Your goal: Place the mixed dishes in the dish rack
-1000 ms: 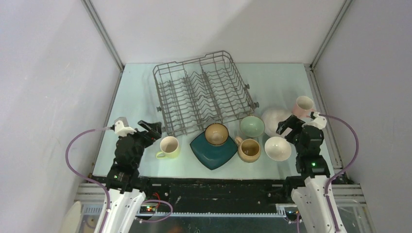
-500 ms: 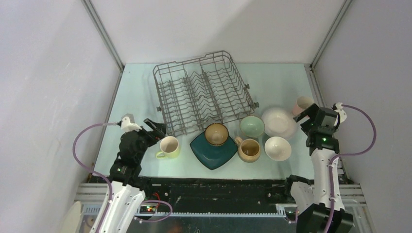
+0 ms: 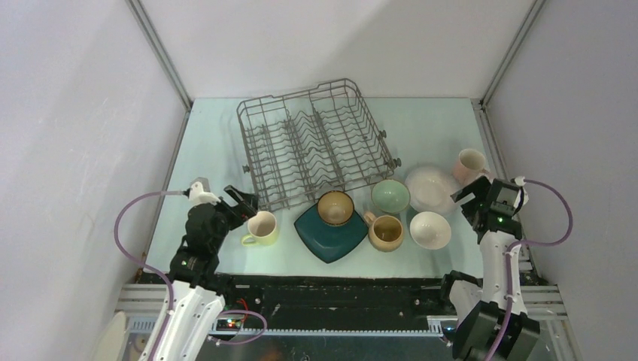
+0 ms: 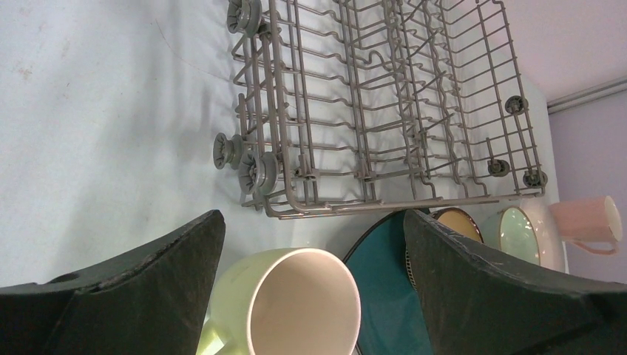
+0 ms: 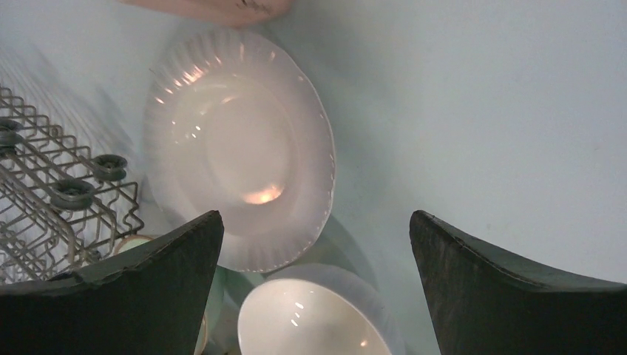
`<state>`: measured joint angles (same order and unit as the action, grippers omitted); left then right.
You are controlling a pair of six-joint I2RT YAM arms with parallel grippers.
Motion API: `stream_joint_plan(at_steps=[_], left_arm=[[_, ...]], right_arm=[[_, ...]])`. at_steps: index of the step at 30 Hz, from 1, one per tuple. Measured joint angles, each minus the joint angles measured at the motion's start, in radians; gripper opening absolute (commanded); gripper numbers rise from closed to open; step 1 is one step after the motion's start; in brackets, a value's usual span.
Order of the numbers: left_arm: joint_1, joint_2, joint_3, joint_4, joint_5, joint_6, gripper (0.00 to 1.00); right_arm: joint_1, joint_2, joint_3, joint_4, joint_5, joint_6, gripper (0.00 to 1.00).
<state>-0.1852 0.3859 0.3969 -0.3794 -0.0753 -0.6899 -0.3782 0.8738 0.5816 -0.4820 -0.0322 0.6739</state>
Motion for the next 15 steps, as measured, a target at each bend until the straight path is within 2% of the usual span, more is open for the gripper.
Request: stream_joint_plan(at_steps=[8, 15], left_arm=[[0.0, -0.03, 0.0, -0.013, 0.0, -0.012, 0.98], [0.0, -0.032, 0.011, -0.029, -0.012, -0.023, 0.98]], right_arm=[[-0.047, 0.067, -0.182, 0.184, -0.134, 0.063, 1.0], [-0.07, 0.124, -0.263, 0.397, -0.225, 0.122, 0.94]])
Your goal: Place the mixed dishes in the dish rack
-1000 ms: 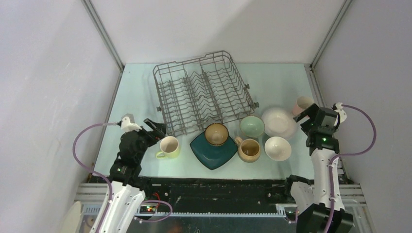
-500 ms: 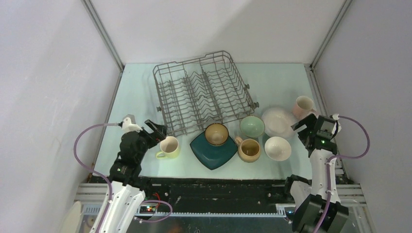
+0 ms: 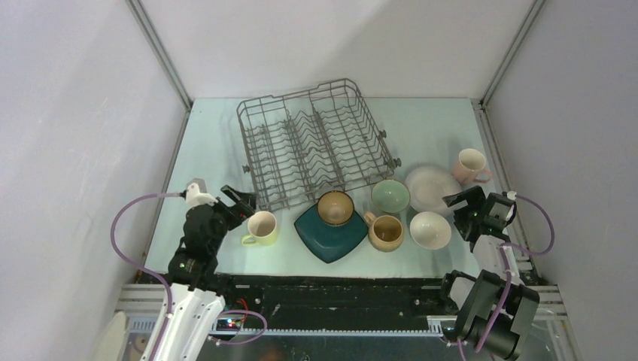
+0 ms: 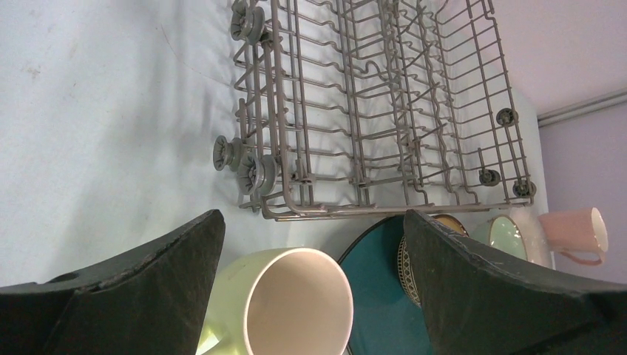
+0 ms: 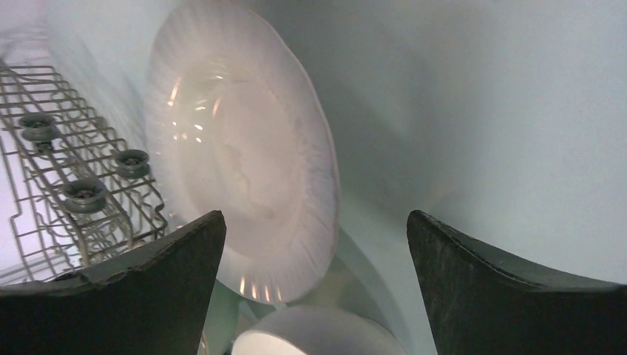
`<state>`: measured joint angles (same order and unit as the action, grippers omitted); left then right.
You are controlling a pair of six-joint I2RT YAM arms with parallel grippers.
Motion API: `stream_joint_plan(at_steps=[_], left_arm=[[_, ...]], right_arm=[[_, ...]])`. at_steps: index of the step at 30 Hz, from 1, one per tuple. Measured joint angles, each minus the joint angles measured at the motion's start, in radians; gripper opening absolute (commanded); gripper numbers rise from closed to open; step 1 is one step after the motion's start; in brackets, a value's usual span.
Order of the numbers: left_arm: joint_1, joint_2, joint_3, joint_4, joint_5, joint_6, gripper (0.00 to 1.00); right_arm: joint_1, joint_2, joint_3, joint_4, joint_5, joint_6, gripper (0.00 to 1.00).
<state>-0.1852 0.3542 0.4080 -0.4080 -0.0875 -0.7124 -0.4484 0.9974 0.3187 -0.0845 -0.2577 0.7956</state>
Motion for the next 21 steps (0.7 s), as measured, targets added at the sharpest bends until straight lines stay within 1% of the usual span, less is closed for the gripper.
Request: stream_joint_plan(at_steps=[4, 7, 9, 11, 12, 13, 14, 16, 17, 18, 19, 20, 21], left_arm=[[0.0, -0.002, 0.011, 0.0, -0.023, -0.014, 0.98], [0.0, -0.007, 0.011, 0.006, -0.032, -0.021, 0.98], [0.0, -0.008, 0.011, 0.016, -0.032, -0.023, 0.98], [0.0, -0.003, 0.011, 0.026, -0.032, -0.022, 0.98], [0.0, 0.0, 0.011, 0.029, -0.031, -0.022, 0.98], [0.0, 0.005, 0.011, 0.031, -0.03, -0.022, 0.98], [0.0, 0.01, 0.011, 0.032, -0.029, -0.022, 0.98], [0.0, 0.017, 0.011, 0.032, -0.028, -0.022, 0.98], [0.0, 0.02, 0.011, 0.032, -0.028, -0.022, 0.98], [0.0, 0.021, 0.011, 0.032, -0.029, -0.022, 0.98], [0.0, 0.023, 0.011, 0.032, -0.029, -0.022, 0.98], [0.0, 0.024, 0.011, 0.032, -0.029, -0.021, 0.98], [0.0, 0.025, 0.011, 0.032, -0.029, -0.021, 0.98]], right_arm=[[-0.001, 0.047, -0.017, 0.105, -0.028, 0.034, 0.89], [-0.001, 0.087, -0.023, 0.156, -0.042, 0.055, 0.86], [0.0, 0.114, -0.024, 0.185, -0.048, 0.069, 0.83], [0.002, 0.141, -0.024, 0.215, -0.057, 0.079, 0.76], [0.004, 0.154, -0.024, 0.231, -0.061, 0.084, 0.74], [0.007, 0.169, -0.023, 0.248, -0.062, 0.089, 0.69], [0.01, 0.185, -0.023, 0.264, -0.068, 0.095, 0.67], [0.015, 0.213, -0.023, 0.29, -0.075, 0.1, 0.51], [0.016, 0.223, -0.023, 0.298, -0.079, 0.103, 0.34], [0.019, 0.23, -0.023, 0.301, -0.079, 0.109, 0.25], [0.02, 0.231, -0.023, 0.301, -0.079, 0.102, 0.1], [0.02, 0.231, -0.024, 0.297, -0.078, 0.105, 0.04], [0.02, 0.228, -0.024, 0.292, -0.072, 0.108, 0.0]])
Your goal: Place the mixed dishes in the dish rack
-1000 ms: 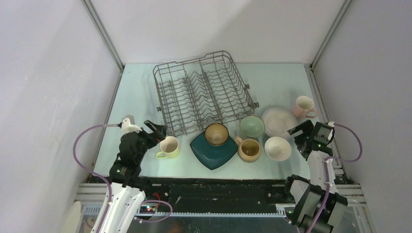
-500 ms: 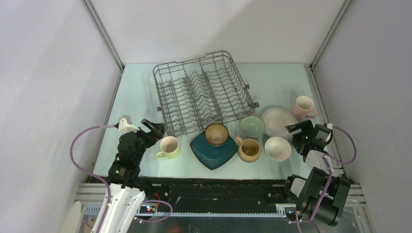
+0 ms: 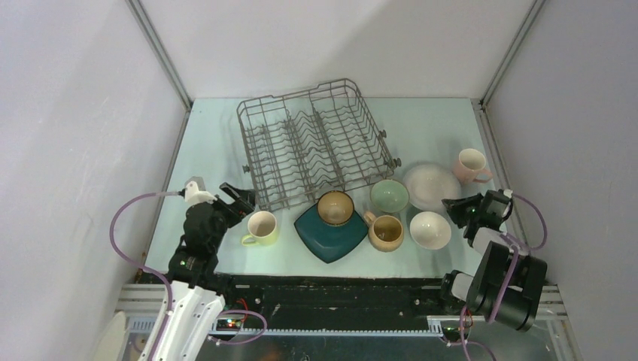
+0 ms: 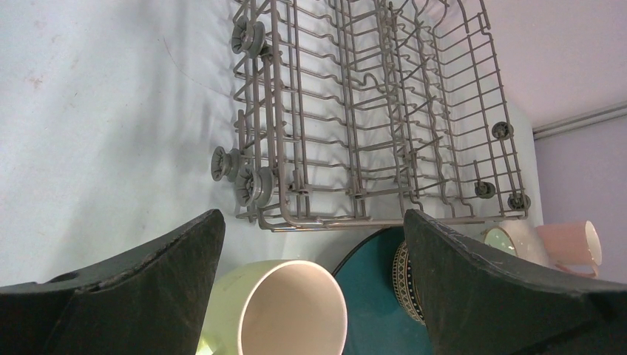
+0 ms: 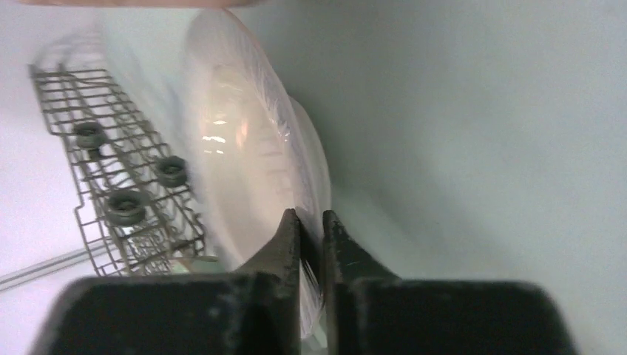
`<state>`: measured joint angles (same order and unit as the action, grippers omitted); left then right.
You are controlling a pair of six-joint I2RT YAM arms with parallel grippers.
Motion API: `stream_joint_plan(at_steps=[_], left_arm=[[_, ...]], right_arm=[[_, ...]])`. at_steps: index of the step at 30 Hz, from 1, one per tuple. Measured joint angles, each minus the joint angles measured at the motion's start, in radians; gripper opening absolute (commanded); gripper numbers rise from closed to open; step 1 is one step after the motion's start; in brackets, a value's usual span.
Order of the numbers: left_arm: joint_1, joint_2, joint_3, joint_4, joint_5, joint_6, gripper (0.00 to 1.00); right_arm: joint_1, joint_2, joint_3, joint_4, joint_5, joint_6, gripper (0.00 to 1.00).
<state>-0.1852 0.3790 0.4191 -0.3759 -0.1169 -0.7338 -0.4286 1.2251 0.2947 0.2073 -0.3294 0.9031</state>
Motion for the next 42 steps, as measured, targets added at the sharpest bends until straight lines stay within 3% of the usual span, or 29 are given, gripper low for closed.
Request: stream_joint_plan(at_steps=[3, 13, 26, 33, 42], left_arm=[[0.0, 0.002, 0.0, 0.0, -0.001, 0.0, 0.98], [0.0, 0.0, 0.035, 0.0, 0.001, 0.002, 0.98], [0.0, 0.0, 0.035, -0.001, 0.017, 0.002, 0.98], [0.0, 0.014, 0.035, 0.0, 0.029, 0.001, 0.98], [0.0, 0.084, 0.05, 0.019, 0.079, 0.013, 0.98]], right_arm=[[0.003, -0.061, 0.005, 0.007, -0.014, 0.01, 0.0], [0.062, -0.283, 0.037, -0.233, 0.145, -0.085, 0.0], [0.227, -0.381, 0.22, -0.448, 0.266, -0.208, 0.0], [0.469, -0.434, 0.353, -0.549, 0.528, -0.33, 0.0], [0.611, -0.447, 0.446, -0.587, 0.8, -0.467, 0.0]])
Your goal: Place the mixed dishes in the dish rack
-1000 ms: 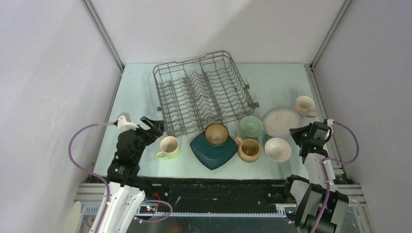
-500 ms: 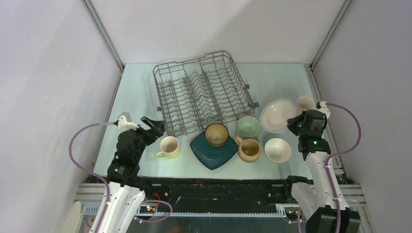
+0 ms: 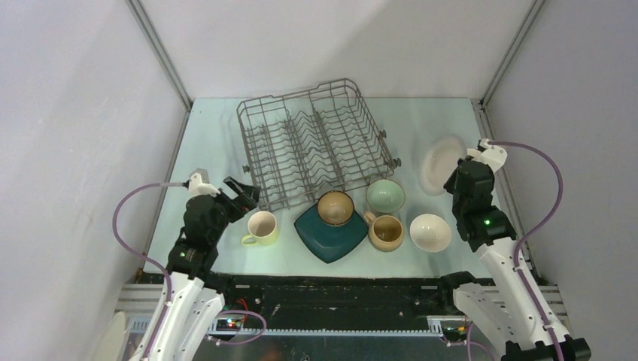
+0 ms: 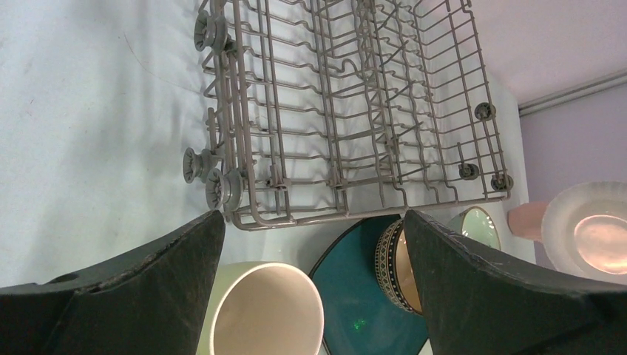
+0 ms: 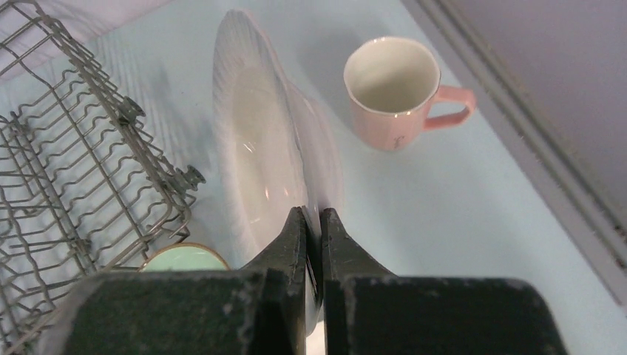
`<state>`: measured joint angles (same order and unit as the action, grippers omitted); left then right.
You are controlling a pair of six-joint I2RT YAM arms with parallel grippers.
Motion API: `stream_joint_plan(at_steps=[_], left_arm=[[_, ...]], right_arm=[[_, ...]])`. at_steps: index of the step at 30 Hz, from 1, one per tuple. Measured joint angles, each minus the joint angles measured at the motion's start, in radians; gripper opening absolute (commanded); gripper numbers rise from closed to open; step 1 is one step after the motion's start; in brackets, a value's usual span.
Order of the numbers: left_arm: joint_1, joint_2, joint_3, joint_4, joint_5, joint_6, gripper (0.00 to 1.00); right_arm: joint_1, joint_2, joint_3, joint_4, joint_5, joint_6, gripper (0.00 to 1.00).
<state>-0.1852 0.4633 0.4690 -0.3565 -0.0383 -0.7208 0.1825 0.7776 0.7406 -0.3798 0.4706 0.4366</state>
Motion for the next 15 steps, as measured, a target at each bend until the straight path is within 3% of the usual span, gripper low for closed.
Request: stream_joint_plan(at_steps=[8, 15], left_arm=[[0.0, 0.075, 0.042, -0.011, -0.087, 0.002, 0.98], [0.0, 0.19, 0.051, 0.011, -0.177, -0.003, 0.98]], right_arm=[[0.141, 0.037, 0.101, 0.024, 0.116, -0.127, 0.0], [0.273, 0.198, 0.248, 0.121, 0.108, -0.185, 0.0]])
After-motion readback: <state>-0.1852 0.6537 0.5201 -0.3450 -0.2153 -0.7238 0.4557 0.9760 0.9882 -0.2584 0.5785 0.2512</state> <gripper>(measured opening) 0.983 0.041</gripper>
